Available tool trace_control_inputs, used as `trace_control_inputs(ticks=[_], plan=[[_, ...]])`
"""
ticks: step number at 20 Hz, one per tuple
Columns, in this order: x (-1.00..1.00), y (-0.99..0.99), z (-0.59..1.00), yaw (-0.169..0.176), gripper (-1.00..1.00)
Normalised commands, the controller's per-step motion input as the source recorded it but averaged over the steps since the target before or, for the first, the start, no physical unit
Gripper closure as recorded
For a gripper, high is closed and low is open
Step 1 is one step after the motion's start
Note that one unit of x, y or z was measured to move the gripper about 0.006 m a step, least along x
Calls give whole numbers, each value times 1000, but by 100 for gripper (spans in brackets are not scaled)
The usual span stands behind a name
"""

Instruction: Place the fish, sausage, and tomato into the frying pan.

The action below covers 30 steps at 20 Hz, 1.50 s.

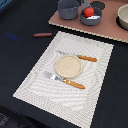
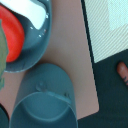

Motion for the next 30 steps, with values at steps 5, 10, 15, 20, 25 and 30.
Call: trace_control_inputs(ticks=[5,10,15,20,25,30], plan=[[-751,-568,-284,0,-100],[-781,-582,-355,0,-100],[-786,-581,-337,0,-100],[-797,-575,-357,0,-100],[-809,-562,-398,0,-100],[-818,-409,-342,12,-100]])
